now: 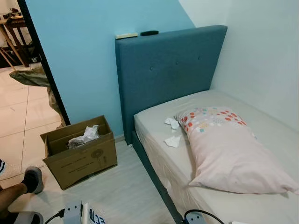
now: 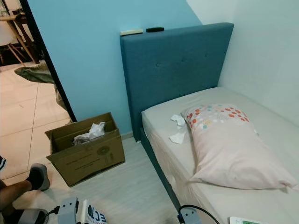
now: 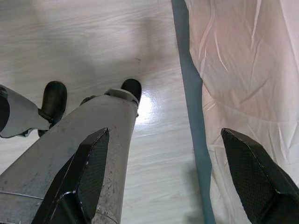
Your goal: Clean up the room
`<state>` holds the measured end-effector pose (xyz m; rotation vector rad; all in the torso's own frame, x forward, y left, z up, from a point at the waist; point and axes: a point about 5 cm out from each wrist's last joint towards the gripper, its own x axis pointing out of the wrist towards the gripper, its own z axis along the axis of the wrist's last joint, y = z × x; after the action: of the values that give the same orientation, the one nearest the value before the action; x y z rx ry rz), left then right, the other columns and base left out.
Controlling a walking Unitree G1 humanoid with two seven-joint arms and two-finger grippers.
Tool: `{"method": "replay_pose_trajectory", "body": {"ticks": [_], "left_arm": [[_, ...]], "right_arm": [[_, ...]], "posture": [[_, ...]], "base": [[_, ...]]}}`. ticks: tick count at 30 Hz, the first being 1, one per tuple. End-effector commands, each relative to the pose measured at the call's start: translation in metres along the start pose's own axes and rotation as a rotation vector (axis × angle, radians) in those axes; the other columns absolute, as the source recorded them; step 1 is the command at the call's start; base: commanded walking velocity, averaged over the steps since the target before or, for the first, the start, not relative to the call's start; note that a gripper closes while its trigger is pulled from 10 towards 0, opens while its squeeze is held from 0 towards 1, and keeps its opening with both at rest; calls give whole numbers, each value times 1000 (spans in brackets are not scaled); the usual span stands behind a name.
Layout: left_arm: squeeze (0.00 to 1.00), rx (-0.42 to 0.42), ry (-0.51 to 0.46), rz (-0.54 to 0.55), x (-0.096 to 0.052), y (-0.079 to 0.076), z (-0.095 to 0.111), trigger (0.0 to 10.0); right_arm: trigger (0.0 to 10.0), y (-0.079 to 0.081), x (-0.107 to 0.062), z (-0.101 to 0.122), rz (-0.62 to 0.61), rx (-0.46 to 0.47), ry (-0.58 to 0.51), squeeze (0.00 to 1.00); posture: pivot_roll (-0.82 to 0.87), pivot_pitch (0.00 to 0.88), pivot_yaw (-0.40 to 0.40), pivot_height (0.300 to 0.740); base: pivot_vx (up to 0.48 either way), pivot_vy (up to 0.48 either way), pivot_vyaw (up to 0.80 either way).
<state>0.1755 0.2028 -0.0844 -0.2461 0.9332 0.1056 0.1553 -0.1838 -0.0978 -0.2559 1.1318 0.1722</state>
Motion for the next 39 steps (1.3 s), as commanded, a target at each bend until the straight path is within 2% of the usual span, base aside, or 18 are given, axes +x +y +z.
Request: {"method": "replay_pose_trajectory", "body": {"ticks": [1,5,11,14,16,18,28,31,32,33,34,35,37,39], "left_arm": [[0,20,28,11,-1,3,-6,10000],[0,20,25,21,-2,4,-6,10000],[0,-46,-25,43,-1,6,2,10000],[0,-79,-67,43,0,6,11,10000],[0,-118,-126,35,1,6,25,10000],[0,-128,-144,34,1,6,30,10000],[0,-109,-207,32,2,6,47,10000],[0,-166,-258,-7,3,0,58,10000],[0,-166,-258,-7,3,0,58,10000],[0,-184,-274,-21,3,-1,61,10000],[0,-184,-274,-21,3,-1,61,10000],[0,-200,-288,-36,3,-3,65,10000],[0,-200,-288,-36,3,-3,65,10000],[0,-147,-288,-63,4,-9,70,10000]], "right_arm": [[10000,4,0,-9,12,3,34,0],[10000,4,0,-9,10,4,32,0],[10000,2,0,-7,-6,23,15,0],[10000,-3,0,-3,-42,49,-7,0],[10000,-15,-1,4,-111,111,-35,0],[10000,-19,-2,6,-135,133,-44,0],[10000,-29,-2,26,-159,241,-115,0],[10000,-31,-3,49,-105,419,-218,0],[10000,-31,-3,49,-105,419,-218,0],[10000,-31,-3,56,-86,469,-250,0],[10000,-31,-3,56,-86,469,-250,0],[10000,-30,-4,62,-58,511,-276,0],[10000,-30,-4,62,-58,511,-276,0],[10000,-22,-4,73,15,559,-319,0]], "posture": [[-20,0,4,740],[-19,0,-1,740],[-18,0,-6,740],[-15,0,-7,740],[-15,0,-9,740],[-15,0,-10,740],[-17,0,-6,740],[-20,0,-4,740],[-20,0,-4,740],[-21,0,-4,740],[-21,0,-4,740],[-18,0,-7,740],[-18,0,-7,740],[-12,0,-11,740]], "base": [[0,0,0],[0,0,0],[0,0,0],[0,0,0],[0,0,0],[0,0,0],[0,0,0],[0,0,0],[0,0,0],[0,0,0],[0,0,0],[0,0,0],[0,0,0],[0,0,0]]}}
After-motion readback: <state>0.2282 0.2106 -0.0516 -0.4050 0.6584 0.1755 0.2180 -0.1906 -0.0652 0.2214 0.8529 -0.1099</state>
